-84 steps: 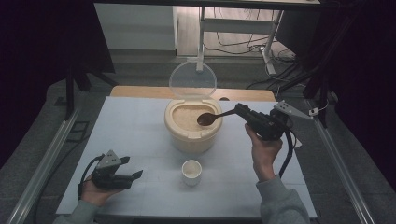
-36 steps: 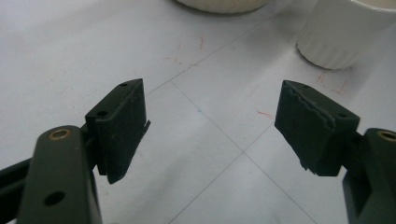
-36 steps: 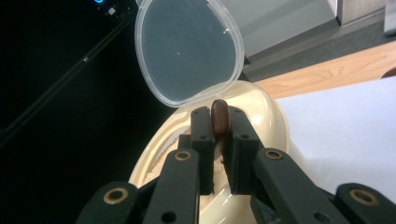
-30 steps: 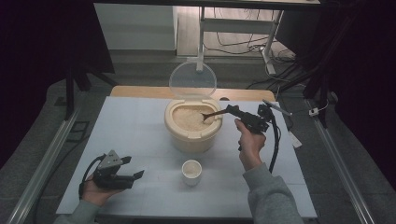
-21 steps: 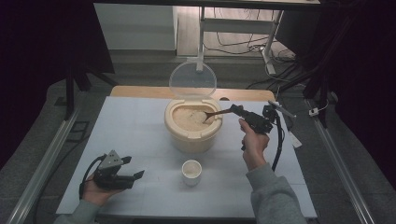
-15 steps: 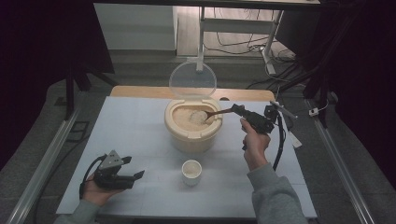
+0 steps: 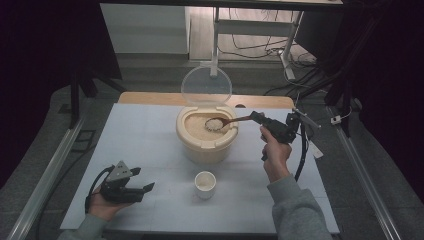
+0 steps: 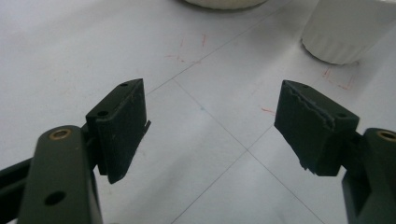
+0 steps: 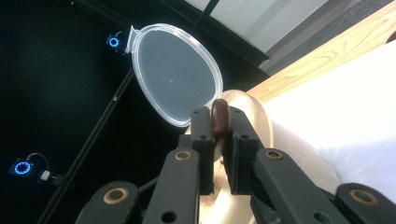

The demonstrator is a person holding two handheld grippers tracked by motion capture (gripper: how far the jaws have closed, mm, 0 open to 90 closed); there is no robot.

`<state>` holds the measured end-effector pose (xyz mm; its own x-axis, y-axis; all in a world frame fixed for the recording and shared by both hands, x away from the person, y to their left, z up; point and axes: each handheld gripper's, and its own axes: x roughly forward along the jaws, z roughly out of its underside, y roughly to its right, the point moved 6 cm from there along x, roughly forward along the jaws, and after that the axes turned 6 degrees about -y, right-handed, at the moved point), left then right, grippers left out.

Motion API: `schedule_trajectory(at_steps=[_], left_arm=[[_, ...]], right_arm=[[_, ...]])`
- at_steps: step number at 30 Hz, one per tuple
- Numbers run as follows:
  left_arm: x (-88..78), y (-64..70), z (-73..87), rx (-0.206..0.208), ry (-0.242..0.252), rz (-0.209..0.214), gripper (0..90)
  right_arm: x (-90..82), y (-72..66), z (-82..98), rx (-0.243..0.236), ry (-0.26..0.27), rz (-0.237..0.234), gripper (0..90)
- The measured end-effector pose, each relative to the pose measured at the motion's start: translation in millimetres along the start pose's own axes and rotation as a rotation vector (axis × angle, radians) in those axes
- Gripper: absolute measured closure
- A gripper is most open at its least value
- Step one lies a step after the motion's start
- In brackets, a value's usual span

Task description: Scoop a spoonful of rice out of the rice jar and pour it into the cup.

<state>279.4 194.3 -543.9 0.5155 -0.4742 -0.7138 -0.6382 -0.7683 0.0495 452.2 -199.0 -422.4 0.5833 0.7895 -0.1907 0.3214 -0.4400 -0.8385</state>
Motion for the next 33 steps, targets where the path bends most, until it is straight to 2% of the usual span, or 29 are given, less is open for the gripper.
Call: schedule_trajectory(at_steps=[13, 33], left_arm=[[0.6, 0.1, 0.0, 0.002, -0.003, -0.001, 25.1], [1.9, -1.2, 2.2, -0.005, -0.012, 0.001, 25.0]], right_arm=[[-7.2, -6.4, -3.9, 0.0, 0.005, -0.026, 83.1], [-21.5, -19.3, 6.0, 0.021, -0.068, -0.085, 83.1]])
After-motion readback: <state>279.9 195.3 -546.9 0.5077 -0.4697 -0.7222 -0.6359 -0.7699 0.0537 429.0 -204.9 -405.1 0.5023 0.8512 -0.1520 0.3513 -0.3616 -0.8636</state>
